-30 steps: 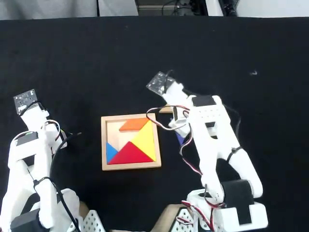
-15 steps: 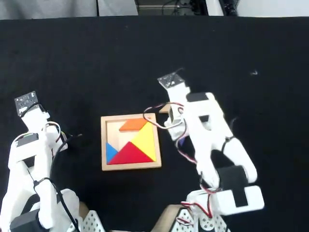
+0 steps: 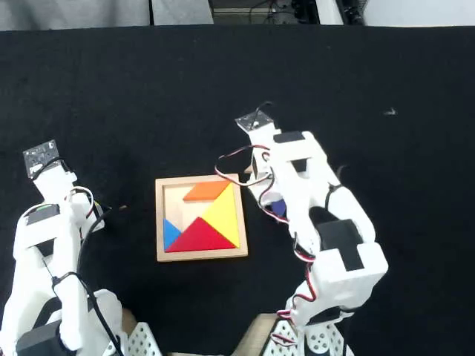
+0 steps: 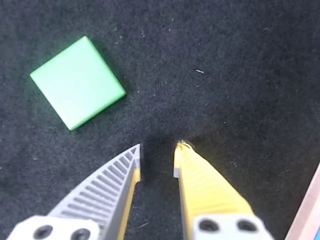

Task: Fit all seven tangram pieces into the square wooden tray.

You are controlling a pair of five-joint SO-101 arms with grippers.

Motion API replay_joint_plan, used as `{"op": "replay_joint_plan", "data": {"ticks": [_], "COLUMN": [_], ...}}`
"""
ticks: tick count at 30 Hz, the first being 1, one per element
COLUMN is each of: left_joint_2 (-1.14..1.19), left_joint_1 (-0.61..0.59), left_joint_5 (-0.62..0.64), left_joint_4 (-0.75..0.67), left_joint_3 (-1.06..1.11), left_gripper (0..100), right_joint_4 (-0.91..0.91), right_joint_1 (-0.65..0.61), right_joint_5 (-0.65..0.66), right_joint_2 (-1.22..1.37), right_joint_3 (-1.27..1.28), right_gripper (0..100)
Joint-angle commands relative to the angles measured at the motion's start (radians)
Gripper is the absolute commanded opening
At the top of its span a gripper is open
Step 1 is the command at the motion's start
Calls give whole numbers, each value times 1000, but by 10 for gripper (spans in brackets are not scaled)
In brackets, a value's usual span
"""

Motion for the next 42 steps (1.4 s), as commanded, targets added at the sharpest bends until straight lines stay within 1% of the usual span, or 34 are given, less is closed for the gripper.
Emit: {"op": "replay_joint_plan", "data": {"ticks": [1,5,10,16,19,22,26,30,32,34,36,38,42], "left_joint_2": [-14,-14,-14,-14,-14,-14,-14,-20,-21,-21,-23,-23,-23], "left_joint_1": [12,12,12,12,12,12,7,-7,-45,-90,-130,-196,-344], "left_joint_5": [-9,-9,-9,-9,-9,-9,-9,-9,-9,-8,-9,-18,-126], "left_joint_4": [-14,-14,-14,-14,-14,-14,-14,-11,-6,-2,40,91,133], "left_joint_3": [-8,-8,-8,-8,-8,-8,-8,-8,-13,-13,-21,-36,-31], "left_gripper": [124,124,124,124,124,124,124,124,124,124,124,124,122], "right_joint_4": [-11,-11,-9,14,20,63,110,117,114,107,80,43,-6], "right_joint_1": [-17,-17,-17,-17,-17,-18,-46,-95,-143,-215,-298,-370,-473], "right_joint_5": [18,18,18,25,29,130,387,611,669,700,710,736,885], "right_joint_2": [25,25,25,21,-36,-157,-351,-447,-461,-460,-460,-460,-453], "right_joint_3": [-42,-42,-42,-50,-58,-61,-53,-27,-18,-16,-7,7,28], "right_gripper": [234,224,119,125,125,121,121,120,120,120,120,123,123]}}
